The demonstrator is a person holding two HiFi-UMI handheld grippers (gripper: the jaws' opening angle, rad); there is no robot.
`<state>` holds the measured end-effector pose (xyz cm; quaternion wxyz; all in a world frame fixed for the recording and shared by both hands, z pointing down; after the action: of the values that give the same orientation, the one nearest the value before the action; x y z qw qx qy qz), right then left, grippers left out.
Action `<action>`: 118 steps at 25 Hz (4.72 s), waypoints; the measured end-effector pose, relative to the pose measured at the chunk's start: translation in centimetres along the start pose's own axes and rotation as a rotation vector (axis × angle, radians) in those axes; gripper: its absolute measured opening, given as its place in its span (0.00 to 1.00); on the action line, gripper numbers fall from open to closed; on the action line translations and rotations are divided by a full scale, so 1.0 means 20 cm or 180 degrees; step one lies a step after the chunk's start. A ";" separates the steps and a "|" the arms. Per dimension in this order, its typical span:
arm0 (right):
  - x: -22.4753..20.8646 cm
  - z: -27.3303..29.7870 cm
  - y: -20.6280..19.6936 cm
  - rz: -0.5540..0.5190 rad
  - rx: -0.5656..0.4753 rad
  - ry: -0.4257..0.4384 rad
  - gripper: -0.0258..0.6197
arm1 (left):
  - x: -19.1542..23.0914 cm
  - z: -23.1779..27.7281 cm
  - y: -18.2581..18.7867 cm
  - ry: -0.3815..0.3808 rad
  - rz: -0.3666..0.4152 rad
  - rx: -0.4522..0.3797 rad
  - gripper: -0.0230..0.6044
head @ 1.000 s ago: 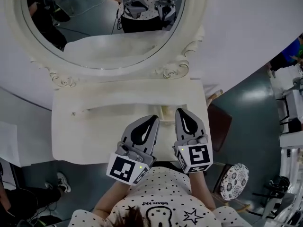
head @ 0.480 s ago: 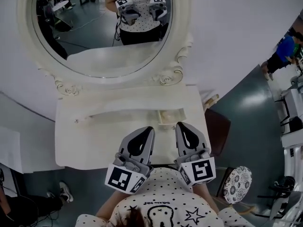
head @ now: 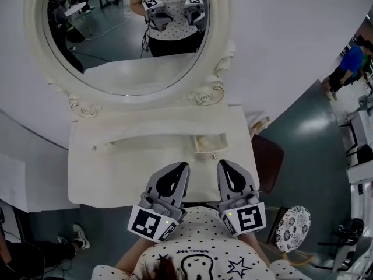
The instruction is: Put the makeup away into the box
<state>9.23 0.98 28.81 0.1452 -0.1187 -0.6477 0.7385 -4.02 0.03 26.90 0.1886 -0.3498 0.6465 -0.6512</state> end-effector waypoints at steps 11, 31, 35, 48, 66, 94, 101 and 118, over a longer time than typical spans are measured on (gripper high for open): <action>0.01 -0.04 -0.02 0.0016 0.0010 -0.0014 0.05 | -0.04 -0.03 -0.04 -0.0045 -0.0031 0.0084 0.03; 0.02 -0.06 -0.03 0.0014 0.0023 -0.0053 0.05 | -0.04 -0.05 -0.04 -0.0035 -0.0047 0.0080 0.03; 0.02 -0.05 -0.03 0.0012 0.0026 -0.0049 0.05 | -0.04 -0.05 -0.04 -0.0024 -0.0043 0.0074 0.03; 0.00 -0.04 -0.04 0.0030 0.0057 -0.0068 0.05 | -0.03 -0.03 -0.04 -0.0017 -0.0059 0.0101 0.03; 0.05 -0.02 -0.09 0.0041 0.0229 0.0002 0.05 | -0.01 -0.04 -0.07 -0.0031 -0.0094 0.0170 0.03; 0.06 -0.03 -0.14 0.0121 0.0357 0.0007 0.05 | -0.02 -0.05 -0.10 -0.0042 -0.0125 0.0270 0.03; 0.05 -0.03 -0.13 0.0134 0.0339 -0.0002 0.05 | -0.02 -0.04 -0.09 -0.0029 -0.0116 0.0264 0.03; 0.05 -0.03 -0.15 0.0168 0.0335 -0.0009 0.05 | -0.01 -0.05 -0.10 -0.0006 -0.0112 0.0278 0.03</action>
<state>8.72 2.13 31.67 0.1307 -0.1269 -0.6049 0.7752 -4.09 1.01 28.91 0.1927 -0.3531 0.6110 -0.6818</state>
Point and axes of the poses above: the fingertips, and each gripper's own axes: z forward along the fingers, x to its left, y out of its top, the point moved 4 cm from there along -z, backward along the fingers, and after that the axes turned 1 degree about -y, right-handed, at the moved point
